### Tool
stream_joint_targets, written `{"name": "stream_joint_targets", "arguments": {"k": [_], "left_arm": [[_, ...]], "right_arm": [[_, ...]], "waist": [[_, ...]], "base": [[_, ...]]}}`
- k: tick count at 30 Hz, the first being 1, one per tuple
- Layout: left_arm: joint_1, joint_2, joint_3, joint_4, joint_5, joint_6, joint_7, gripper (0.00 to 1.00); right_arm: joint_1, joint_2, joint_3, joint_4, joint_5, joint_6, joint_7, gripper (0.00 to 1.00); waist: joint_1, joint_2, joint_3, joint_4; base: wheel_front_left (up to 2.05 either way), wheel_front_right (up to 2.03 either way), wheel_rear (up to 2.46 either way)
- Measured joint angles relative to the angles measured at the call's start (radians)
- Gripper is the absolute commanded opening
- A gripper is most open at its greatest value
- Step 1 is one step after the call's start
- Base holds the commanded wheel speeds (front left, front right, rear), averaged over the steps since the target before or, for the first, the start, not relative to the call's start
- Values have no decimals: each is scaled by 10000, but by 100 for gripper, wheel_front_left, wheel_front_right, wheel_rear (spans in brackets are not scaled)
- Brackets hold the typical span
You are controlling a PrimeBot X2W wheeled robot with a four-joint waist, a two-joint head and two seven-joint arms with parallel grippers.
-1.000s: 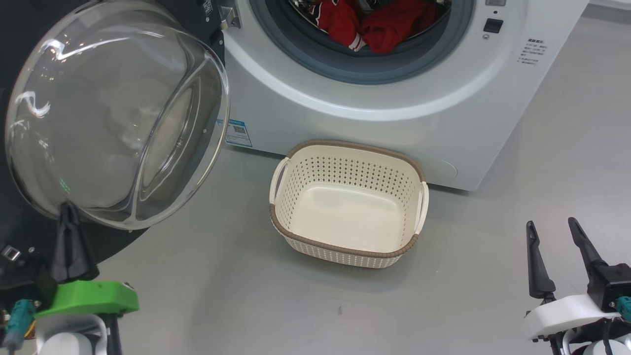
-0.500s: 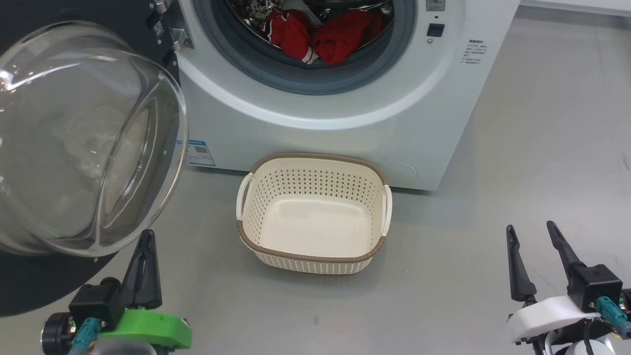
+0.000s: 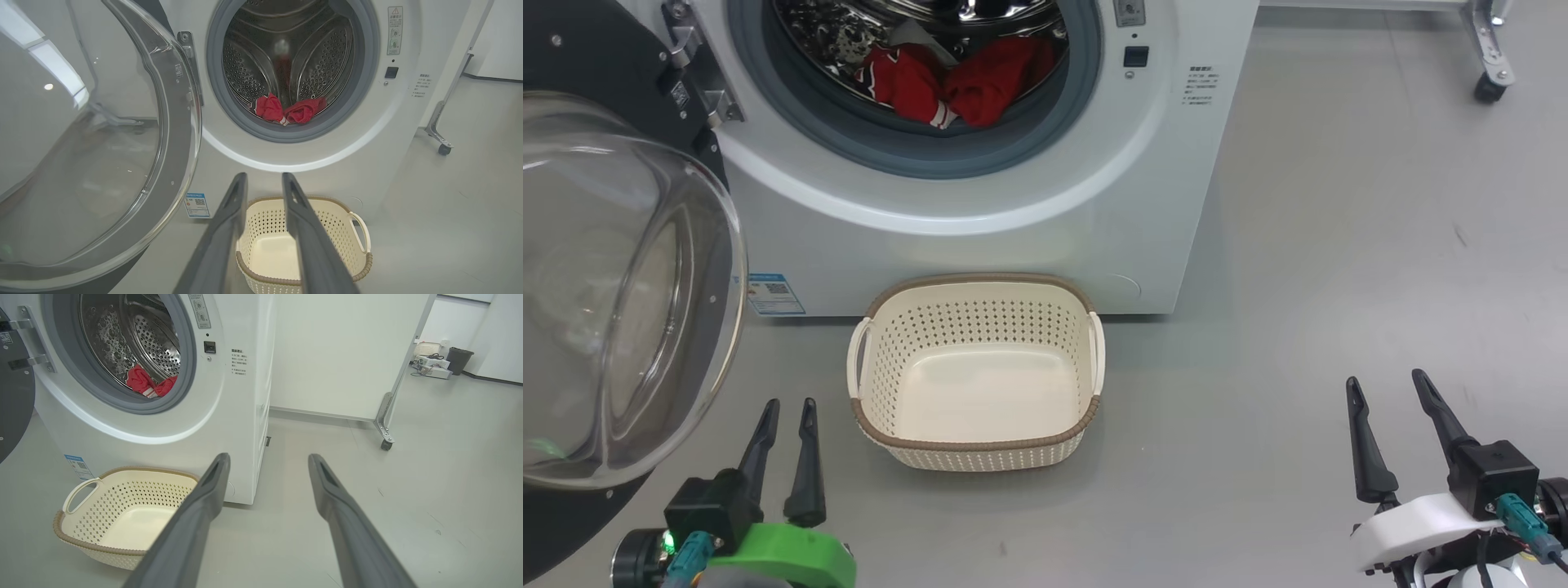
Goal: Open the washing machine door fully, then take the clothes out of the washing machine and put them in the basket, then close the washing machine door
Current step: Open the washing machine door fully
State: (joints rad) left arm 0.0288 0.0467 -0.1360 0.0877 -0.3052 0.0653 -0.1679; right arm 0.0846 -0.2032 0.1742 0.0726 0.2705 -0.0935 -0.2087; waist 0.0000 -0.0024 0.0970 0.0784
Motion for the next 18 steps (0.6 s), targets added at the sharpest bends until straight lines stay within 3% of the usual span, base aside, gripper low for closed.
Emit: {"name": "stream_joint_targets", "arguments": {"k": [1,2,18], "left_arm": [[10,0,2,4,0,2,0,82],[21,-2,0,27,0,4,59,100],[296,-2,-88,159,23,222,318,100]], "right_arm": [[0,0,2,21,0,2,-6,100],[1,-2,2,42,2,4,-6,100],[46,4,-104,146,17,0,-94,100]], "waist": [[0,0,-19,-81],[0,0,-39,-155],[0,0,-459,-612]], "base": [[0,0,0],[0,0,0],[0,0,0]]}}
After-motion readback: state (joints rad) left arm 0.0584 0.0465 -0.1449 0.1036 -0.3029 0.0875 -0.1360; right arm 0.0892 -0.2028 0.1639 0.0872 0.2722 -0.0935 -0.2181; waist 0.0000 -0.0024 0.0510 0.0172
